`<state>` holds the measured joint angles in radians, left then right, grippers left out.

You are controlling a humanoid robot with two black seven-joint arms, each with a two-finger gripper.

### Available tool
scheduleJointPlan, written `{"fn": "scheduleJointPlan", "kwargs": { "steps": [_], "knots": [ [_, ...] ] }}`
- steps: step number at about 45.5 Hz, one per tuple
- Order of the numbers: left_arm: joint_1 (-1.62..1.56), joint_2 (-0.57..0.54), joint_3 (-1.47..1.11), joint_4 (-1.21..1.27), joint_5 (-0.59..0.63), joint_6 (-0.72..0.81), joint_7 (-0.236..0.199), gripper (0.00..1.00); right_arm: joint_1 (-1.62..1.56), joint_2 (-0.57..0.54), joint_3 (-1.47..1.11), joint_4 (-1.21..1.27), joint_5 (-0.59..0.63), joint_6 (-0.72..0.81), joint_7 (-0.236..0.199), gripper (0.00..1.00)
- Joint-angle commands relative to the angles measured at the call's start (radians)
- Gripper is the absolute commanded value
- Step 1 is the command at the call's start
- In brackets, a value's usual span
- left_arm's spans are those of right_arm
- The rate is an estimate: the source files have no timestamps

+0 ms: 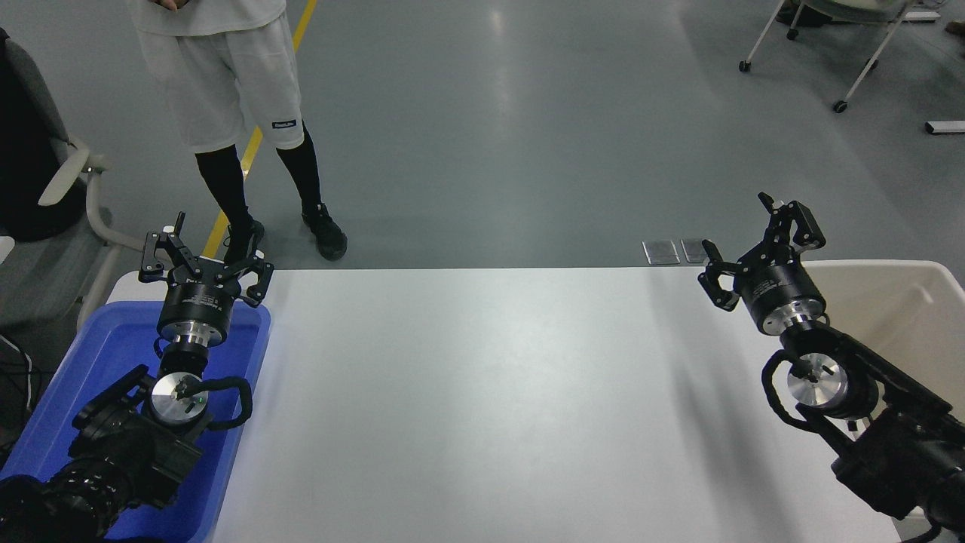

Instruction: Pick up paper ball place in dustbin

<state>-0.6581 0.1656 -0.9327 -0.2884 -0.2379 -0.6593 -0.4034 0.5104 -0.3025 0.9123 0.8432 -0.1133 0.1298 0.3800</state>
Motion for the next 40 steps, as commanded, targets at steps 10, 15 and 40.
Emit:
{"fn": "scheduleJointPlan", "kwargs": {
  "steps": [10, 15, 40],
  "knots": [
    [0.000, 0.000, 0.000, 0.000, 0.000, 0.000, 0.000, 0.99, -0.009, 0.129, -0.001, -0.027, -0.049, -0.019, 0.149, 1.00],
    [0.000, 0.000, 0.000, 0.000, 0.000, 0.000, 0.000, 0.99, -0.024, 0.129, -0.001, -0.023, -0.088, -0.059, 0.195, 1.00],
    [0.000, 0.000, 0.000, 0.000, 0.000, 0.000, 0.000, 0.99, -0.049, 0.129, -0.032, -0.003, -0.115, -0.134, 0.208, 1.00]
  ]
}}
